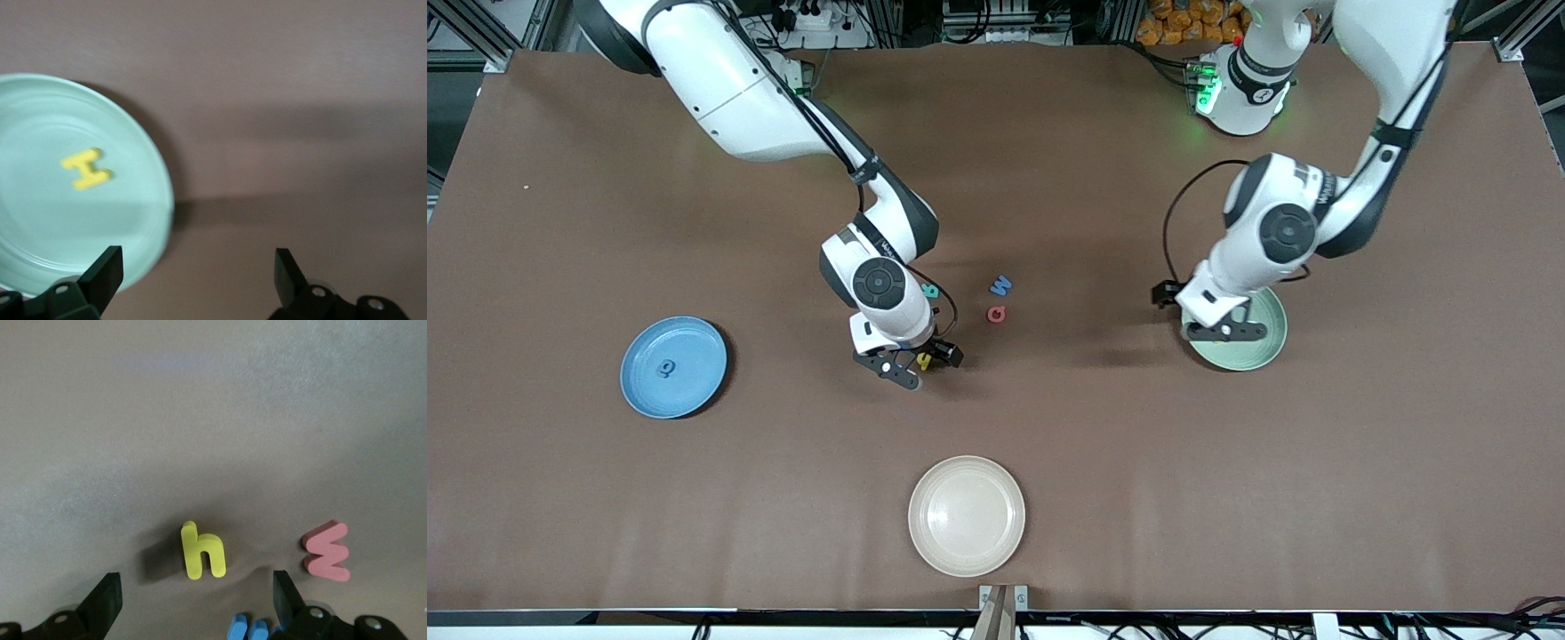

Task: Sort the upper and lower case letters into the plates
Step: 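Release the H on the green plate while the right gripper grasps the yellow h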

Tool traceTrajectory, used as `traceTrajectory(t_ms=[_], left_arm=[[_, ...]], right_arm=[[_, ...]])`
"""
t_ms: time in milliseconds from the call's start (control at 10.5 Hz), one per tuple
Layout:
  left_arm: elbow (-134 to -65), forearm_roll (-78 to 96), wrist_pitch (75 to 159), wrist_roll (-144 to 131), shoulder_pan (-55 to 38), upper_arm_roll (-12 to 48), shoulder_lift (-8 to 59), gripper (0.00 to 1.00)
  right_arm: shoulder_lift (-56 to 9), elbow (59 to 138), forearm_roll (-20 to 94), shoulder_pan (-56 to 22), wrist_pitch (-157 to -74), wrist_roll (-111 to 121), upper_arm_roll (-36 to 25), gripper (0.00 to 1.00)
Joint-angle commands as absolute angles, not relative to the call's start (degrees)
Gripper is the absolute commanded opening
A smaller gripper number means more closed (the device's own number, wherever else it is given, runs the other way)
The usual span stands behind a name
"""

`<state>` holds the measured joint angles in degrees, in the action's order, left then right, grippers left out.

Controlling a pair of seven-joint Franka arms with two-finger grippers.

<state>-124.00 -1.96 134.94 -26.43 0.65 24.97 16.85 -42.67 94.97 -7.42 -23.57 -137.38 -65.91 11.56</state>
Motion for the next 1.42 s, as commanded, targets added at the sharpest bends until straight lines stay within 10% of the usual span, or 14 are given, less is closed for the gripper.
traceTrajectory(t_ms=[0, 949, 1044, 1139, 1329], left_arm=[[-121.39, 0.44, 135.09, -33.19, -2.8, 24.7, 18.28, 1.0], [-112.68, 4.04, 141.59, -50.61, -11.6, 24.52, 28.03, 1.0], [-112.33, 3.87, 141.59, -51.76, -12.3, 24.35, 28.39, 1.0], [-112.15, 3.78, 141.59, -52.29, -12.39, 24.35, 28.39, 1.0], [-112.06, 3.6, 141.94, -52.38, -12.74, 24.26, 29.09, 1.0]], right_arm=[[-43.33, 93.43, -6.68, -23.38, -136.23, -65.65, 11.51, 1.0], [-45.62, 91.32, -7.65, -23.99, -136.32, -65.83, 11.07, 0.99], [-45.53, 91.32, -7.12, -23.99, -136.23, -66.27, 11.07, 0.18], [-45.53, 91.32, -6.95, -23.99, -136.23, -67.84, 11.07, 0.0], [-45.27, 91.32, -7.21, -23.99, -136.32, -68.91, 11.07, 0.0]])
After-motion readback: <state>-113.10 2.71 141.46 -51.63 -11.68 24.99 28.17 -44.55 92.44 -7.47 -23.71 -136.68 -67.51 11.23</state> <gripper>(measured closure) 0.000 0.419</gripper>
